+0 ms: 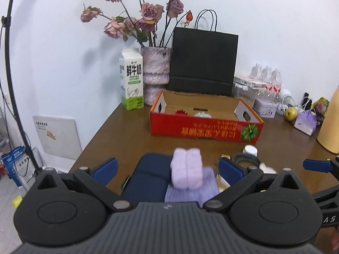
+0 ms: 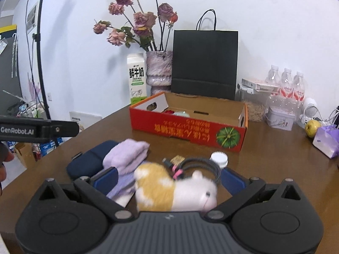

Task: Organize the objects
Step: 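Move both grippers back toward the plush sheep and navy pouch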

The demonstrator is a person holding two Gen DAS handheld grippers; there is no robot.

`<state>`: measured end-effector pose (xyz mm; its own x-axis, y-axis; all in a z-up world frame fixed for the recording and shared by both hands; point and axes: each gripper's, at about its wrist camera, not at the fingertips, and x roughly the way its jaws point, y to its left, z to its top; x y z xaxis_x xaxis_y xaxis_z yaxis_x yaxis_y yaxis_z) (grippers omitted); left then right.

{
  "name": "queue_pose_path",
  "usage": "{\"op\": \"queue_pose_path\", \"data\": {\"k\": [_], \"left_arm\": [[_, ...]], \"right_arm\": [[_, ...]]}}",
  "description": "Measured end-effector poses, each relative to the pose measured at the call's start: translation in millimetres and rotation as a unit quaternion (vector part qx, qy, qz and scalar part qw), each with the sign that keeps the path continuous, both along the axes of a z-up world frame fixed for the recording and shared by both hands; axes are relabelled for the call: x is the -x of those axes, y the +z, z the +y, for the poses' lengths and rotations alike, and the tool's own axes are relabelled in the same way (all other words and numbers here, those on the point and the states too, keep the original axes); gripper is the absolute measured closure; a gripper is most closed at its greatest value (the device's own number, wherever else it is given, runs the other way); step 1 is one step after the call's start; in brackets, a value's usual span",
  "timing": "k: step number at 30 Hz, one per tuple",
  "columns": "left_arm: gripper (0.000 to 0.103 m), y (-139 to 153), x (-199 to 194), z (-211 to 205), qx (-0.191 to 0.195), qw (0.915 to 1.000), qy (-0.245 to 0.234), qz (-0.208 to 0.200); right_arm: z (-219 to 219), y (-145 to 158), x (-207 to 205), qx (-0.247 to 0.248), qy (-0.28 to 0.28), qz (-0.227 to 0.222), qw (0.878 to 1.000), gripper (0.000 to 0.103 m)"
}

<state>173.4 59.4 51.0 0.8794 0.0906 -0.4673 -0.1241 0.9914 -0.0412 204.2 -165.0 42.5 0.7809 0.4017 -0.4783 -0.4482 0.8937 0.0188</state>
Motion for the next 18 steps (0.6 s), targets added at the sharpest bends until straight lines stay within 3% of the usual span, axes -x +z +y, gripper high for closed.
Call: {"op": "queue_pose_path", "data": {"k": [18], "left_arm": [[0.000,-44,62,-3,0.022,0.9983,-0.020,0.049]], "right_arm": [[-15,-32,68,0.016,-0.002,0.019,1.000,0.000]]}}
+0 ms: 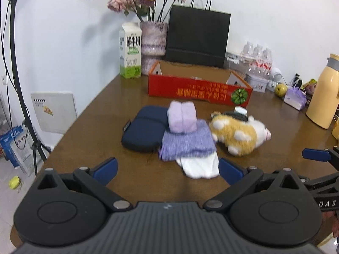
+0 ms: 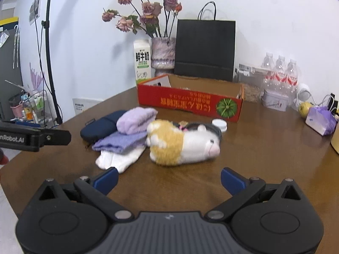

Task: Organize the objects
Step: 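Move both grippers back toward the plush sheep and navy pouch, then grasp the navy pouch with the left gripper while the right grasps the plush sheep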

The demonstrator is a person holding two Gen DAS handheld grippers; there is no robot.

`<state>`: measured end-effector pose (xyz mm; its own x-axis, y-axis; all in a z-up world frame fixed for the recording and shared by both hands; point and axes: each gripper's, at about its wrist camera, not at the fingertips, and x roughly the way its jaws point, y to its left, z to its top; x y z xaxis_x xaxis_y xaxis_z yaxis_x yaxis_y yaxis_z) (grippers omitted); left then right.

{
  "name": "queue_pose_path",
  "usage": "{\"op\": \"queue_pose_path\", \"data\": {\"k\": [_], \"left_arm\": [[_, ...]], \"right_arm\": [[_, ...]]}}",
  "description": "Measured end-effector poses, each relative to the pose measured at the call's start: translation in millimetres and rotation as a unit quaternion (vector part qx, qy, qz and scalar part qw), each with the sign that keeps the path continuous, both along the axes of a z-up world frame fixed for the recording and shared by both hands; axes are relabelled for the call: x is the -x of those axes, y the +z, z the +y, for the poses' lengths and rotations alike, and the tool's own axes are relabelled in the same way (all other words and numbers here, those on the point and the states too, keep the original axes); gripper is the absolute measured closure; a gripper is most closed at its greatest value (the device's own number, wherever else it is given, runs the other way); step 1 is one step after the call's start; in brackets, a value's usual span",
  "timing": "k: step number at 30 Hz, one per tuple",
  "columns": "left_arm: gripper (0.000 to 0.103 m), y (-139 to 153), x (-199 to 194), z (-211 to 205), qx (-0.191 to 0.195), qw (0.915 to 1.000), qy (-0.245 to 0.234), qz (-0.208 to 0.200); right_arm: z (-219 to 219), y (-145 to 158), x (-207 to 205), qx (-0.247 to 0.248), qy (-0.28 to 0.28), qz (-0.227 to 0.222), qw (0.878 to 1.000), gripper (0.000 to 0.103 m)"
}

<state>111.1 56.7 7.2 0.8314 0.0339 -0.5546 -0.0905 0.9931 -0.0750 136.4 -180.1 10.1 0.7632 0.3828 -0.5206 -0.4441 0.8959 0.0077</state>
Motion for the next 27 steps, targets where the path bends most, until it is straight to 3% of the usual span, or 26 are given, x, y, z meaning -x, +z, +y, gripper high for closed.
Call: {"op": "queue_pose_path", "data": {"k": [13,27], "left_arm": [[0.000,-14,-23,19,-0.008,0.9996,0.018,0.020],[0.000,-14,-69,44,-0.024,0.9987,0.031,0.033]], "right_arm": [[1,-13,-21,0.013,-0.012,0.015,1.000,0.000],[38,1,-97,0.078,0.042,-0.008,0.996,0.000]]}}
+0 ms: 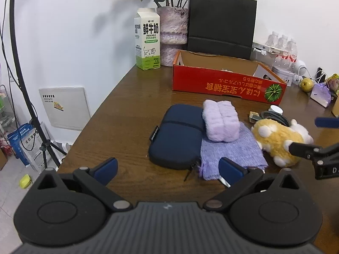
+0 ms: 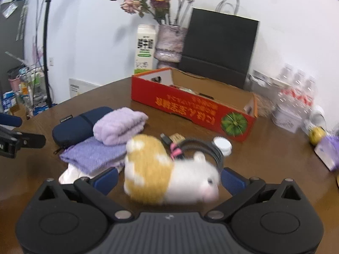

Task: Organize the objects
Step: 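Grasp the navy pouch with the left gripper while the right grasps the plush sheep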

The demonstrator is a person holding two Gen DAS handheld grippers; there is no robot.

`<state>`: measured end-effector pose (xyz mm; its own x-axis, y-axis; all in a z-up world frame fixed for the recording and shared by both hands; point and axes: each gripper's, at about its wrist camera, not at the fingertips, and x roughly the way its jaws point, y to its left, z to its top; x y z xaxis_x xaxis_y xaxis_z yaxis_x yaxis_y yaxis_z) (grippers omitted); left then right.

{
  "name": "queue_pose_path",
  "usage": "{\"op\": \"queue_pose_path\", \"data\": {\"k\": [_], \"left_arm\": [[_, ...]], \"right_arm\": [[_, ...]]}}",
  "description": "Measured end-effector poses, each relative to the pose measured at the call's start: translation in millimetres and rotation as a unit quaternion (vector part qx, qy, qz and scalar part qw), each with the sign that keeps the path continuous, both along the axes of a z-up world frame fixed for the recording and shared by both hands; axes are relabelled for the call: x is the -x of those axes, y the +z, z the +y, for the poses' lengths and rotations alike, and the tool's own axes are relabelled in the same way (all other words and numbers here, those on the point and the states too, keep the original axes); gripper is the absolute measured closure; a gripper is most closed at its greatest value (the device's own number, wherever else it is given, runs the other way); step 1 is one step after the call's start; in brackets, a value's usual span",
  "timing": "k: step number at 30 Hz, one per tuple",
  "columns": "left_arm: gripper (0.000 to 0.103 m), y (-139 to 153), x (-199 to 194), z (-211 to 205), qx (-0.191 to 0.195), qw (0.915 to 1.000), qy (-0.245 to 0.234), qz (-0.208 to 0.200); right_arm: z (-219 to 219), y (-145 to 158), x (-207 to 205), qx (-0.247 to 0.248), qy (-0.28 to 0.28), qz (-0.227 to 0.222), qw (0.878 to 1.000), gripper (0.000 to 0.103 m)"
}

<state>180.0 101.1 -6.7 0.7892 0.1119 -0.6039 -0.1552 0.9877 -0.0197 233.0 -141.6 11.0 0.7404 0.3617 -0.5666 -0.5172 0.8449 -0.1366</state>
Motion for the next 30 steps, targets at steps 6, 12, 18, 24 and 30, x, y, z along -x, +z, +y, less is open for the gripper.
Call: {"op": "queue_pose_path", "data": {"k": [6,12,18,24,30], "left_arm": [[0.000,-6,-12,6,0.005,0.9999,0.005,0.008],[0.000,-16,-24,12,0.008,0.9997,0.012,0.021],[0.000,-19,-58,3,-0.023,0.9993,0.001,0.030],[0.001,-33,-90,-2,-0.026,0.9985,-0.010,0.046],[0.030,-35,-85,-2,-0.011,0.9989,-0.030,0.035]], "right_arm": [[23,-5,-37,0.038,0.031,0.013,0.999,0.000],[30,-16,-49,0.052,0.060,0.030,0.996,0.010],[26,-21,-44,0.054,0.068,0.025,0.996,0.013],[23,-17,-36,0.049,0.081,0.039,0.995,0.036],[25,-16,-30,0.054,0.076,0.042,0.995,0.038]]}}
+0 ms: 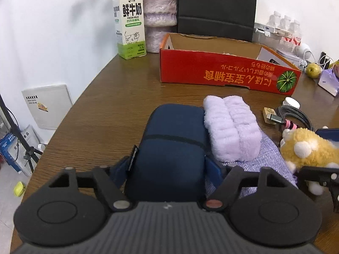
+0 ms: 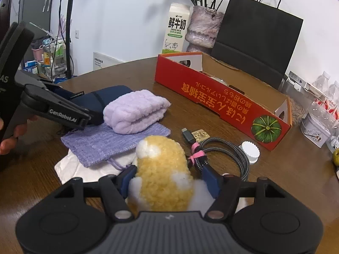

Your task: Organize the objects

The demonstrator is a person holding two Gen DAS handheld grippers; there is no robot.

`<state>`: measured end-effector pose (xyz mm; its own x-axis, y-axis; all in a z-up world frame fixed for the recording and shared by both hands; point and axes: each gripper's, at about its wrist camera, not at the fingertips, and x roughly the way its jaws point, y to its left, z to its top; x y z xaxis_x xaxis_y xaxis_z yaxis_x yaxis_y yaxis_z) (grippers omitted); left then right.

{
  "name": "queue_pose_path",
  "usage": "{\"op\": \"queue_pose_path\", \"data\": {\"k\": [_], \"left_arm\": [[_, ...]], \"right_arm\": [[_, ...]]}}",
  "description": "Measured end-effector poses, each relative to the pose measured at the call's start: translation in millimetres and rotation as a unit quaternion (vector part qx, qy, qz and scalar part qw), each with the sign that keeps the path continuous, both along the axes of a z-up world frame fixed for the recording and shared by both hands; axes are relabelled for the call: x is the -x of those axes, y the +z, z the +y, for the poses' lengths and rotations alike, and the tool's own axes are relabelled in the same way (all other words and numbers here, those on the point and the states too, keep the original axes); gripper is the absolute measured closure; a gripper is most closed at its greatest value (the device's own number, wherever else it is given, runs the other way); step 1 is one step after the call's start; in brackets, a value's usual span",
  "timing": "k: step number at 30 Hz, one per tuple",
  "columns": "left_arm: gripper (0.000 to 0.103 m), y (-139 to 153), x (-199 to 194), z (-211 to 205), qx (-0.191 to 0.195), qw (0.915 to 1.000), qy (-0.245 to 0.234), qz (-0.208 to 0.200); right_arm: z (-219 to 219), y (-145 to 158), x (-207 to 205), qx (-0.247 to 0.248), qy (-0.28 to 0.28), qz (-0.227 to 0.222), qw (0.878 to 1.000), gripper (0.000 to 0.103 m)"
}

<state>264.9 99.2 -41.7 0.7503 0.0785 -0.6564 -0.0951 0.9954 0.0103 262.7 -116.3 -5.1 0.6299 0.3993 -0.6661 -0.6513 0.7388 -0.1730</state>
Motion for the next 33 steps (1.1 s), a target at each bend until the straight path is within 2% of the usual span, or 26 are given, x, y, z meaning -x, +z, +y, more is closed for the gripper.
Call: {"op": "queue_pose_path", "data": {"k": [5,10,15,19,24,26,29,33], "left_arm": [[0.033,3,21,2,-0.010,0.9999,0.008,-0.007],[0.032,4,43,8,-0.013,0.9998,0.012,-0.003],[0.019,6,43,5,-0.019,0.9997,0.017,-0.006],[0.017,5,34,5,-0.017,0.9995,0.025,-0.008],[0.030,0,32,6,0.002,0.9997,0.022,-0.003],[0.034,2,35,6,0.006,0.9997,0.022,-0.008],[0.037,5,39,3,0.011,0.9997,0.017,-0.012],[0.037,9,43,-1,0.014,0.9997,0.014,-0.017]], "right_arm": [[0,0,5,-0.004,-0.006,-0.001,1.000,0.041],[-5,1,13,-0.011,-0.009,0.002,1.000,0.041],[-2,-1,13,-0.010,-0.004,0.006,1.000,0.041],[0,-5,6,-0.015,-0.006,0.014,1.000,0.041],[-2,-5,10,-0.017,-0.008,0.011,1.000,0.043],[-3,-4,13,-0.018,-0.007,0.008,1.000,0.047],[-6,0,16,-0.024,-0.009,0.000,1.000,0.052],[-9,3,19,-0.029,-0.010,-0.002,1.000,0.052]]}}
